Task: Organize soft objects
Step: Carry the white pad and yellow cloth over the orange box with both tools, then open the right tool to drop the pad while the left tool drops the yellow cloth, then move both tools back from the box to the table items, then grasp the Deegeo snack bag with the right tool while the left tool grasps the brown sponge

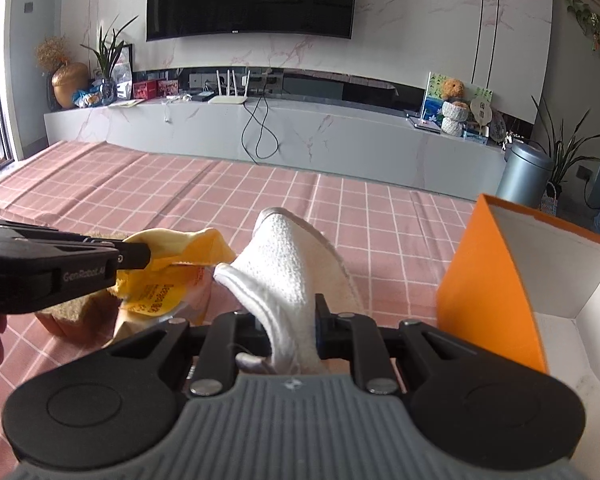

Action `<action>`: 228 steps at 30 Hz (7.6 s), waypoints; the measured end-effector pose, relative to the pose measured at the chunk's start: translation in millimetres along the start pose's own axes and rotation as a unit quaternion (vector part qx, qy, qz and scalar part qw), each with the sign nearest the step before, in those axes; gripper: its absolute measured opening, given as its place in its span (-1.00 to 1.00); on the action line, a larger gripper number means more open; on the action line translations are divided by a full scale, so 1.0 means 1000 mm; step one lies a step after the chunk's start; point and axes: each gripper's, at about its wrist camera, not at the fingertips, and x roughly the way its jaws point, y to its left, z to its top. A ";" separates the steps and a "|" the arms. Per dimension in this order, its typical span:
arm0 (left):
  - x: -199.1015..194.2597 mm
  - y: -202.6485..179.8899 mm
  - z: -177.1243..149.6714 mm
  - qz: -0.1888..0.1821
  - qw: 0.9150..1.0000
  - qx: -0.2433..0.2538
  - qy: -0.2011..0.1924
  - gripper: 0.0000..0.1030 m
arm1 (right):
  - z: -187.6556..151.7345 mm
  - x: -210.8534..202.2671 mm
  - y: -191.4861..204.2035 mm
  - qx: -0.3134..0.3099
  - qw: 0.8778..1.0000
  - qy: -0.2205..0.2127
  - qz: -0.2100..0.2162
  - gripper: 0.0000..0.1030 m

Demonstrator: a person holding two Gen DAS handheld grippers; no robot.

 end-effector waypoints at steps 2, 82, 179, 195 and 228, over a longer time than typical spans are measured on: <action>-0.012 -0.005 0.003 -0.002 1.000 -0.001 -0.009 -0.96 | 0.002 -0.010 -0.001 0.000 1.000 -0.009 0.002 -0.69; 0.044 -0.236 0.031 -0.156 0.976 0.149 0.040 -0.96 | -0.001 0.006 -0.259 0.067 0.983 0.170 0.003 -0.52; -0.101 0.014 -0.060 0.042 0.995 -0.085 -0.016 0.00 | -0.034 -0.097 0.020 -0.029 0.998 -0.026 0.048 0.66; -0.035 0.072 -0.030 0.043 0.991 -0.121 0.020 0.69 | -0.006 0.001 0.062 -0.059 0.994 0.024 0.085 0.50; 0.013 0.068 -0.042 0.046 0.996 -0.068 0.047 0.67 | -0.020 0.061 0.071 -0.057 0.989 0.067 0.115 0.15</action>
